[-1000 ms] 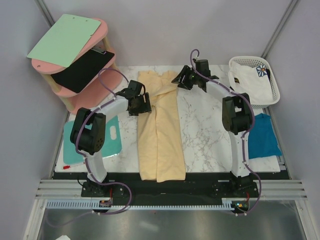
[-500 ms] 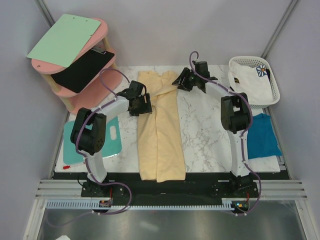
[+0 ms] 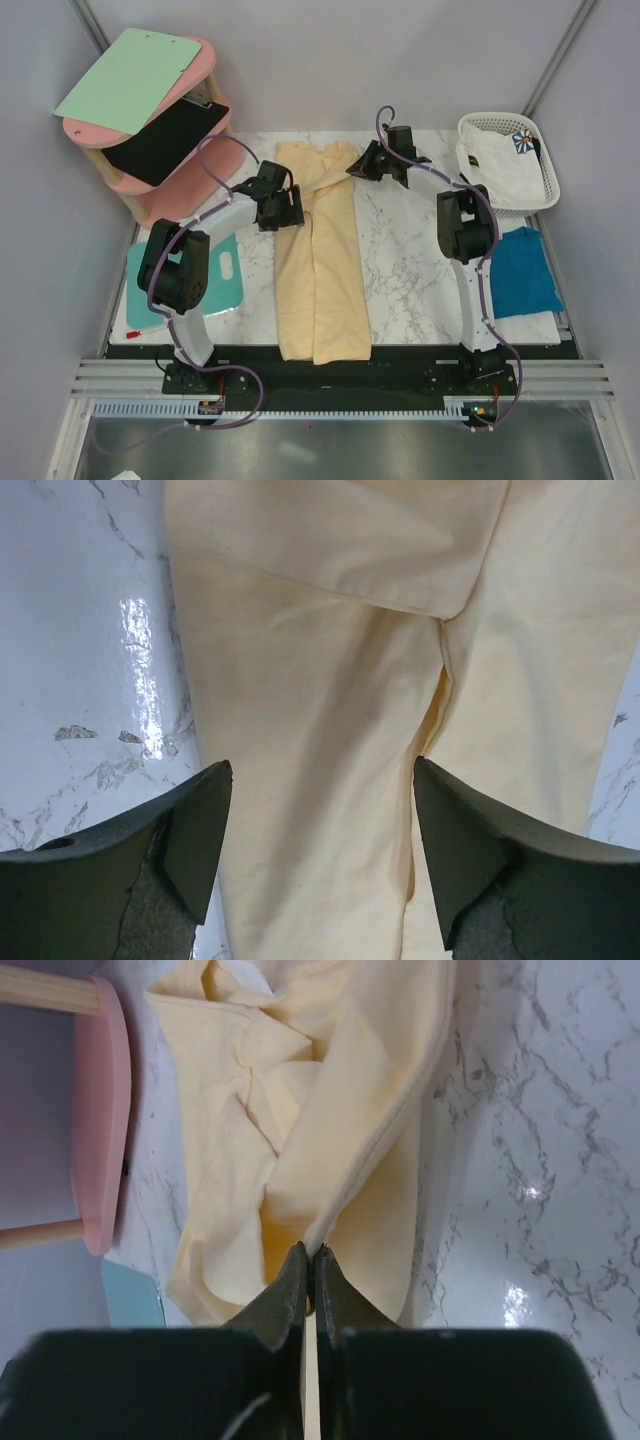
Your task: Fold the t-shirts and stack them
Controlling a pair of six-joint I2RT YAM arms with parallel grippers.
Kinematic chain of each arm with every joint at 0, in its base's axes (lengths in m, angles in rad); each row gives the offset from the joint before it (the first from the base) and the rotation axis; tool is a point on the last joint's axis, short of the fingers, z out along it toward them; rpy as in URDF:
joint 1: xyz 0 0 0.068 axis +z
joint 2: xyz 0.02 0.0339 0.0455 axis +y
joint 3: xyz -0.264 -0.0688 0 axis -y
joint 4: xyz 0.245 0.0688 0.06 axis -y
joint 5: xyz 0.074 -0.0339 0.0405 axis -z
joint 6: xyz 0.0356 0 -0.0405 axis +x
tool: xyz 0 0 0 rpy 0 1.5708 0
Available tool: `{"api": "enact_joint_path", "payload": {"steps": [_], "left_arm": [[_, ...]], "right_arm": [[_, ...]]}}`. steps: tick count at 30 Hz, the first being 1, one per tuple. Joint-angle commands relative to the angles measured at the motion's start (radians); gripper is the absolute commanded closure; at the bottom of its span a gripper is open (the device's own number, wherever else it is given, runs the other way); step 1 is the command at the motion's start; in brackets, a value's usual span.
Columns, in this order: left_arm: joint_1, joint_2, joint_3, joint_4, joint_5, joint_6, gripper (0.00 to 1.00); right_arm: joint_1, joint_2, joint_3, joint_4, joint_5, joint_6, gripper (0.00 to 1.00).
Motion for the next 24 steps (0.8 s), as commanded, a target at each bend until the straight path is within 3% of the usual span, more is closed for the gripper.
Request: {"api": "enact_joint_path", "payload": {"steps": [1, 6, 13, 16, 17, 20, 23, 24], "left_arm": [[-0.023, -0.032, -0.017, 0.019, -0.018, 0.033, 0.2], [-0.055, 0.008, -0.019, 0.017, -0.026, 0.03, 0.21], [-0.098, 0.04, -0.037, 0.019, -0.046, 0.015, 0.21], [-0.102, 0.036, -0.055, 0.02, -0.058, 0.006, 0.21], [-0.102, 0.031, -0.062, 0.02, -0.064, 0.003, 0.21], [-0.104, -0.006, -0.094, 0.031, -0.075, -0.004, 0.21], [-0.104, -0.055, -0.115, 0.034, -0.09, -0.007, 0.21], [-0.104, -0.069, -0.121, 0.032, -0.095, -0.005, 0.21]], "right_arm": [[0.008, -0.026, 0.052, 0.125, -0.019, 0.011, 1.0], [0.014, -0.02, 0.088, 0.204, -0.019, 0.031, 1.0], [0.043, 0.225, 0.35, 0.277, -0.015, 0.077, 0.97], [0.062, 0.337, 0.472, 0.312, 0.013, 0.114, 0.62], [0.068, 0.354, 0.495, 0.326, 0.022, 0.114, 0.43], [0.079, 0.37, 0.468, 0.385, 0.039, 0.099, 0.17], [0.079, 0.325, 0.397, 0.442, 0.001, 0.076, 0.02], [0.077, 0.277, 0.369, 0.456, -0.006, 0.068, 0.02]]}}
